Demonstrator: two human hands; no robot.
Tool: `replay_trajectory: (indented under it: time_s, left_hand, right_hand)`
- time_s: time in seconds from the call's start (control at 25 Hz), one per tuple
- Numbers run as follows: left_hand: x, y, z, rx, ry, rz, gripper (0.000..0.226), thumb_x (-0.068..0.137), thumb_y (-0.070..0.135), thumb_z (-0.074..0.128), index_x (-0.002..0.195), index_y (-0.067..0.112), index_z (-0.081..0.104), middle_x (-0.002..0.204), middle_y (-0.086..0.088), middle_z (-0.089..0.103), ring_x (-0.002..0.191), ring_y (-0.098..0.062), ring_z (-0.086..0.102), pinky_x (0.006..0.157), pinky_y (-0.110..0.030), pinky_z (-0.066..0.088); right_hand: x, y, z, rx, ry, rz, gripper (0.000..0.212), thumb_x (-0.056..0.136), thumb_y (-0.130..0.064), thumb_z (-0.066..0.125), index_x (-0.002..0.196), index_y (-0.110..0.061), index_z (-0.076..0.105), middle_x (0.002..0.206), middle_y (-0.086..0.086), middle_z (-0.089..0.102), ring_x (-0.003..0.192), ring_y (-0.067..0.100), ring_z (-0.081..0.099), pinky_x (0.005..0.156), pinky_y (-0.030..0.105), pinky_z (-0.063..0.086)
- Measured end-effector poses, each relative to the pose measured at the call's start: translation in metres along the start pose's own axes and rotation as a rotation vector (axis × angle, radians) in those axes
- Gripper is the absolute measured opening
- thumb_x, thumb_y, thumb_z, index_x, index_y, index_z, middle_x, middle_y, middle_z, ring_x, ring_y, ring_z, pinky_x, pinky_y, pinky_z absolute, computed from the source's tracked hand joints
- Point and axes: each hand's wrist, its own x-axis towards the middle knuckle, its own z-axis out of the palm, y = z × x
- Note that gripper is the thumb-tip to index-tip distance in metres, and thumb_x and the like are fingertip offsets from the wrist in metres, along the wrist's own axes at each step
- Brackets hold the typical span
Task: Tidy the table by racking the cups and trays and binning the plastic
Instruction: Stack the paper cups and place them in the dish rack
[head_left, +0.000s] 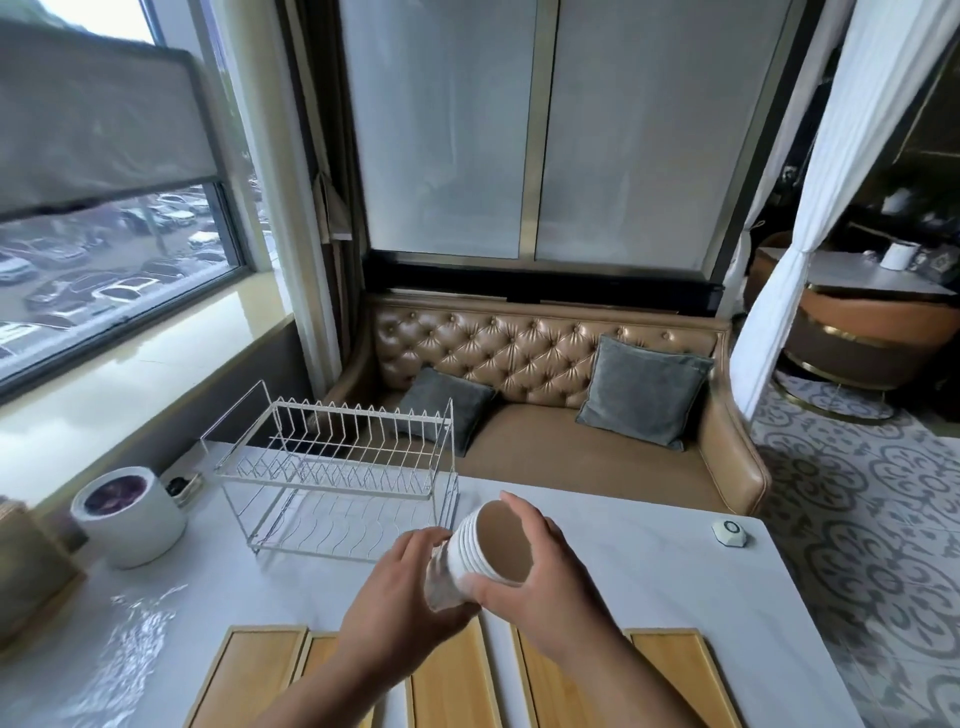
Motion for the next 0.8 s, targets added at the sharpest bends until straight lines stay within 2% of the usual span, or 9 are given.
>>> replay_trajectory:
  time_s: [0.2, 0.28, 0.44, 0.6, 0.68, 0.8]
  left_hand:
    - [0.028, -0.041, -0.029, -0.064, 0.047, -0.024, 0.073, 0.07, 0.069, 0.077, 0.133, 0.04, 0.054, 0.127, 0.024, 0.06, 0.113, -0.003, 0.061, 0.088, -0.025, 0.053]
    - [0.044, -0.061, -0.044, -0.083, 0.044, -0.017, 0.073, 0.071, 0.07, 0.077, 0.134, 0.042, 0.054, 0.126, 0.026, 0.06, 0.113, -0.002, 0.061, 0.088, -0.024, 0.052]
    - [0.093, -0.115, -0.084, -0.076, 0.063, 0.017, 0.077, 0.07, 0.075, 0.068, 0.136, 0.038, 0.055, 0.125, 0.025, 0.061, 0.114, -0.002, 0.058, 0.086, -0.022, 0.045]
    - [0.159, -0.161, -0.097, -0.026, 0.068, 0.065, 0.072, 0.076, 0.061, 0.072, 0.14, 0.033, 0.054, 0.134, 0.013, 0.066, 0.121, -0.013, 0.059, 0.088, -0.026, 0.043]
    - [0.188, -0.182, -0.095, 0.044, 0.041, 0.092, 0.073, 0.08, 0.059, 0.073, 0.144, 0.031, 0.052, 0.138, 0.009, 0.065, 0.124, -0.018, 0.059, 0.094, -0.031, 0.047]
    - [0.216, -0.228, -0.089, 0.302, -0.072, 0.044, 0.084, 0.084, 0.074, 0.063, 0.151, 0.026, 0.048, 0.148, 0.002, 0.061, 0.133, -0.026, 0.055, 0.11, -0.041, 0.045]
  right_hand:
    - [0.046, -0.033, 0.035, -0.05, 0.016, -0.002, 0.093, 0.063, -0.067, 0.079, 0.135, -0.076, 0.022, 0.133, -0.034, 0.04, 0.118, -0.007, 0.046, 0.093, 0.019, 0.04]
    - [0.067, -0.049, 0.055, -0.041, 0.034, -0.003, 0.091, 0.063, -0.063, 0.079, 0.136, -0.075, 0.024, 0.137, -0.031, 0.044, 0.118, -0.007, 0.048, 0.093, 0.019, 0.04]
    - [0.125, -0.081, 0.1, -0.103, 0.089, -0.012, 0.095, 0.064, -0.063, 0.075, 0.145, -0.059, 0.026, 0.137, -0.025, 0.047, 0.117, -0.001, 0.052, 0.09, 0.021, 0.043]
    - [0.192, -0.106, 0.137, -0.241, 0.177, -0.024, 0.093, 0.062, -0.063, 0.069, 0.143, -0.063, 0.022, 0.129, -0.024, 0.042, 0.108, 0.01, 0.059, 0.083, 0.03, 0.049]
    - [0.224, -0.107, 0.149, -0.31, 0.203, 0.003, 0.093, 0.06, -0.065, 0.065, 0.143, -0.063, 0.022, 0.129, -0.02, 0.043, 0.106, 0.018, 0.063, 0.079, 0.034, 0.049]
    - [0.267, -0.095, 0.158, -0.364, 0.234, 0.099, 0.092, 0.064, -0.065, 0.07, 0.143, -0.059, 0.025, 0.131, -0.012, 0.046, 0.107, 0.025, 0.063, 0.079, 0.035, 0.045]
